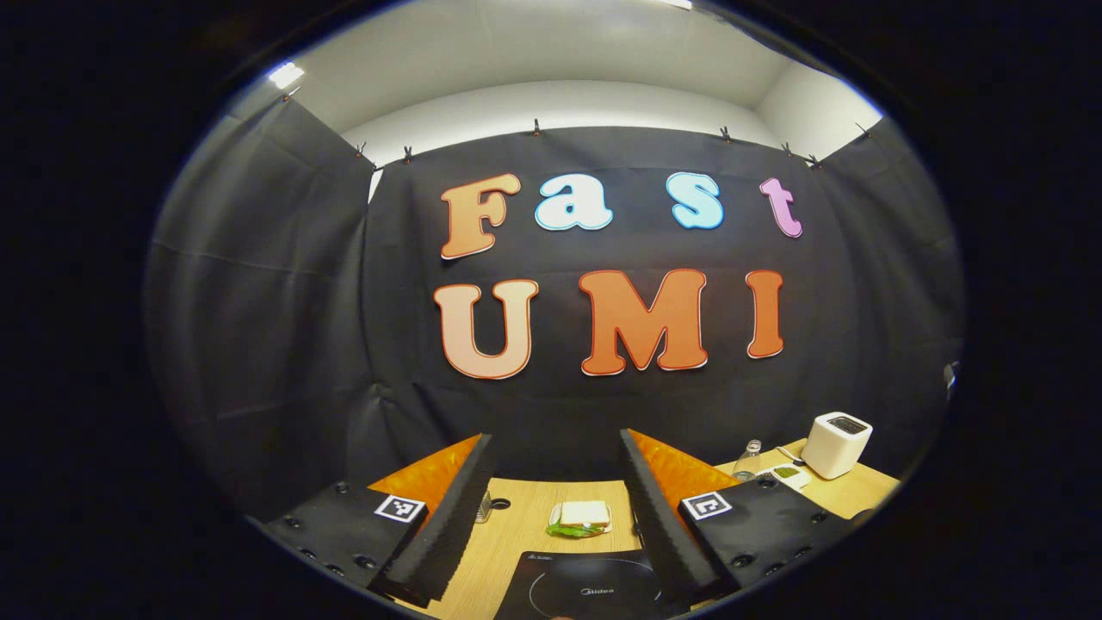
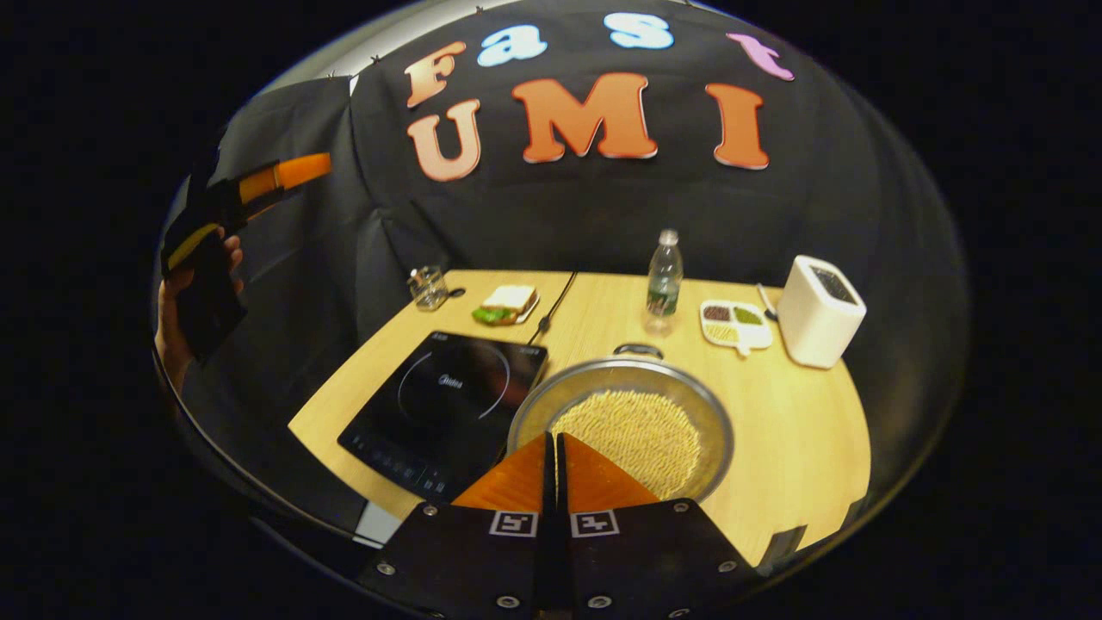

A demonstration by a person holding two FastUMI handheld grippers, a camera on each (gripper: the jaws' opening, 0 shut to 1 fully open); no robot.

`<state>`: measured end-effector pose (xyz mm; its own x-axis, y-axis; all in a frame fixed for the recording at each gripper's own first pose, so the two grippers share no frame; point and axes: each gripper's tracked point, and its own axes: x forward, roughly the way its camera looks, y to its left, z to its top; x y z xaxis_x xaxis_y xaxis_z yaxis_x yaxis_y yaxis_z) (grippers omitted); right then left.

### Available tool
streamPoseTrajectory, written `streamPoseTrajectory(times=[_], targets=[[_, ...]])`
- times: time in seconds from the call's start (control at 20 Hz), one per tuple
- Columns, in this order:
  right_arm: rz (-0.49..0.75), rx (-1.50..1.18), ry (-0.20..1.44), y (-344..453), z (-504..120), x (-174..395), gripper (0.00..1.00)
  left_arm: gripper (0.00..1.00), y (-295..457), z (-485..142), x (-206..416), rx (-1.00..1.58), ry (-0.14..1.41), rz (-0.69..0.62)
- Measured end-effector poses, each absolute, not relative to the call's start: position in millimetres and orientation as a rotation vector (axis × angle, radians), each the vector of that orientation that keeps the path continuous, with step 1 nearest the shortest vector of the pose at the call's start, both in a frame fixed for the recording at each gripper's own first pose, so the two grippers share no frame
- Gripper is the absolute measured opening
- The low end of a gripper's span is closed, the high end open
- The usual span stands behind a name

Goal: First push the handle of the pot to place it horizontally, then grasp the pot with both hands and set it on the induction cooktop.

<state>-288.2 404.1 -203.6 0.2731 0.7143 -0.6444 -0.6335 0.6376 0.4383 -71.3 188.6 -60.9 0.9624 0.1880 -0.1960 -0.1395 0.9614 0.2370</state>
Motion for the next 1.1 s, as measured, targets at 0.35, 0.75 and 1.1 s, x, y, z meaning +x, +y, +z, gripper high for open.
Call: streamPoseTrajectory(times=[0.35, 0.75, 1.1], targets=[[0.936, 0.032, 1.275, 412.6, -269.5, -350.1, 0.00, 0.92, 211.4, -80.7, -75.8, 0.199, 0.265, 0.171], [0.823, -0.010, 1.499, 416.1, -313.3, -366.9, 0.00, 0.93, 248.0, -90.6, -94.2, 0.170, 0.313, 0.243], [0.686, 0.059, 1.594, 402.9, -323.6, -362.8, 0.00, 0.94, 263.7, -110.5, -103.6, 0.098, 0.367, 0.298]])
